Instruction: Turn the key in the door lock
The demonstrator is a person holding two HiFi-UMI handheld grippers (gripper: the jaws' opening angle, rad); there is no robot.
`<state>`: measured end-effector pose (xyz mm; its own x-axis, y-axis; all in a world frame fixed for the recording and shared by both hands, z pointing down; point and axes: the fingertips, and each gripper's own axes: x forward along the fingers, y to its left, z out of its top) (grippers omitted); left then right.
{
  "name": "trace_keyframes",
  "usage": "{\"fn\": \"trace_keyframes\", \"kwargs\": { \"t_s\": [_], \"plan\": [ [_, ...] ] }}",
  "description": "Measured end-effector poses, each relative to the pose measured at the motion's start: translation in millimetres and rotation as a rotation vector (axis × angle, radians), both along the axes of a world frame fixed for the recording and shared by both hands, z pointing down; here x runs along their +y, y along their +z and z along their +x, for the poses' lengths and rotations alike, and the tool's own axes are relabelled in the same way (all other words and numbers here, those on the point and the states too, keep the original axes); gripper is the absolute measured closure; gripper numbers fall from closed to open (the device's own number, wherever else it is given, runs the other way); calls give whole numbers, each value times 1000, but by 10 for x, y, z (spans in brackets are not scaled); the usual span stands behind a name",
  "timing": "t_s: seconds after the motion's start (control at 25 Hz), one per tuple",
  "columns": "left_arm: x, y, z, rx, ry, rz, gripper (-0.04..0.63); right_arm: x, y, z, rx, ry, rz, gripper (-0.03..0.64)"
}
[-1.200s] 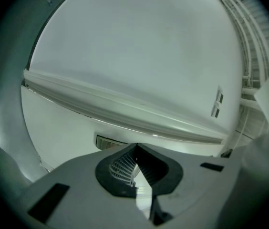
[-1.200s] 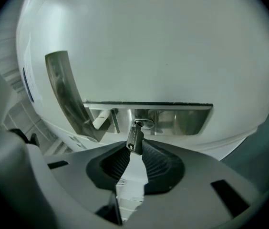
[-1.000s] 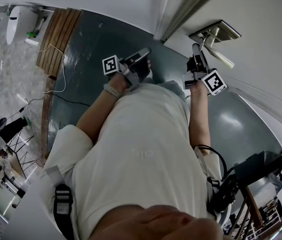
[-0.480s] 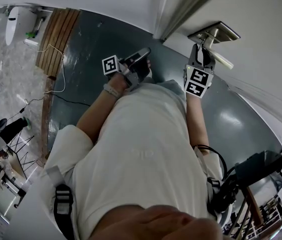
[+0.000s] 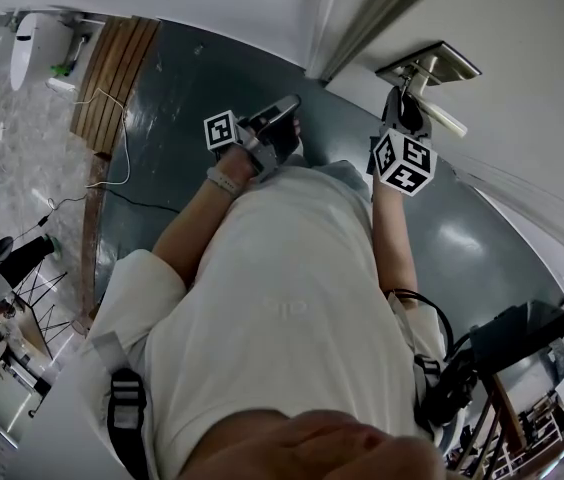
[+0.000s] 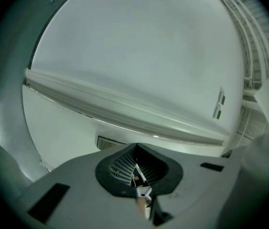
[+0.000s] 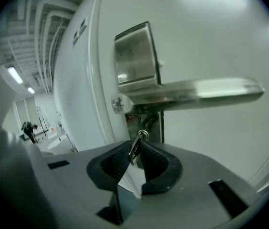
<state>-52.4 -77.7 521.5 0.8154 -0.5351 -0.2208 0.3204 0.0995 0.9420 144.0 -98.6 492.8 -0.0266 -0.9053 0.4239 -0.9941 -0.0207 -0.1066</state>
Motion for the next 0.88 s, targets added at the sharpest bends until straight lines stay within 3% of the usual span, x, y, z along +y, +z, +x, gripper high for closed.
{"fn": "trace_keyframes", "kwargs": {
  "t_s": [0.12,0.36,0.52,0.64,0.88],
  "plan": [
    [-12,-2,-24,-3,-2,-2,586,-22,-15,14,-240,38,43,545],
    [-23,3,-43,-7,-2,-8,586,-22,-1,12,-944,117,114,560],
    [-28,-8,-24,-8,6,-8,588,-21,69,61,-1231,145,132,557],
    [-21,-8,-35,-11,7,-8,588,-25,71,50,-1366,140,153,551],
    [-86,-55,9,-15,-3,-13,587,-84,24,126,-1408,132,159,549]
  ]
}}
